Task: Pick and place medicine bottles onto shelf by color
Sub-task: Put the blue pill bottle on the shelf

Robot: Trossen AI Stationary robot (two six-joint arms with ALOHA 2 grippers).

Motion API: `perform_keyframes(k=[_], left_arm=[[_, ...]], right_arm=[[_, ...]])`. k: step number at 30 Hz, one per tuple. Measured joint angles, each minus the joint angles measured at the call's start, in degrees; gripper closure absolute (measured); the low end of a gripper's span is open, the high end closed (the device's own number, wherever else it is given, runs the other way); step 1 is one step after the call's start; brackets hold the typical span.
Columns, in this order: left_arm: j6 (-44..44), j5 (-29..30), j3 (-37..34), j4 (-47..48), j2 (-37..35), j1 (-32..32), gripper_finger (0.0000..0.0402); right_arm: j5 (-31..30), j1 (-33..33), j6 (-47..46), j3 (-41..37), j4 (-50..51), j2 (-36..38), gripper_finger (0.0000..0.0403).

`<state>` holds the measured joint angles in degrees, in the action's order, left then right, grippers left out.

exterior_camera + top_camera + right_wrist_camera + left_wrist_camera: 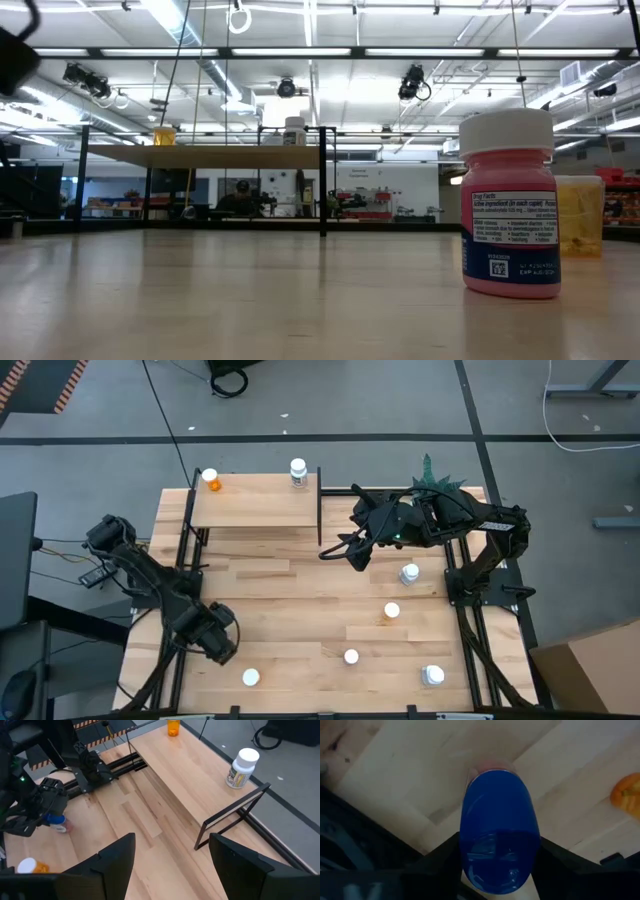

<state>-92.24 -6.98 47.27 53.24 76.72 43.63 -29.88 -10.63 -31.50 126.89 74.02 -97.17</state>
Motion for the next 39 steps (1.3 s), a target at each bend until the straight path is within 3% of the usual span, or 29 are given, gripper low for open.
perform_keyframes(k=[3, 8, 17, 21, 26, 32, 39], left_arm=[[3.36, -0.16, 0.18, -0.01, -0.99, -3.91, 0.0214], [12.24, -0.10, 4.79, 5.86, -3.01, -12.03, 0.0189], [29.35, 6.56, 22.65, 29.59, -3.66, -29.87, 0.0210], [36.34, 9.74, 29.88, 36.21, -3.66, -39.80, 0.0200], [45.76, 10.46, 33.59, 36.66, -3.64, -53.98, 0.0184], [53.86, 9.83, 33.83, 36.86, -3.64, -69.17, 0.0207], [59.88, 7.61, 35.28, 36.77, -3.62, -79.20, 0.0197]], right_arm=[[-0.14, 0.00, 0.54, 0.00, 0.00, 0.00, 0.0141], [-0.14, 0.00, 2.12, 0.00, 0.00, 0.00, 0.0141], [-0.36, 0.00, 4.76, -0.02, 0.00, 0.00, 0.0141], [-0.80, 0.00, 6.75, 0.00, 0.00, 0.00, 0.0141], [-0.80, 0.00, 10.30, 0.00, 0.01, 0.00, 0.0141], [-0.80, 0.00, 13.74, -0.02, 0.00, 0.00, 0.0141], [-0.80, 0.00, 15.47, -0.02, 0.00, 0.00, 0.0141]])
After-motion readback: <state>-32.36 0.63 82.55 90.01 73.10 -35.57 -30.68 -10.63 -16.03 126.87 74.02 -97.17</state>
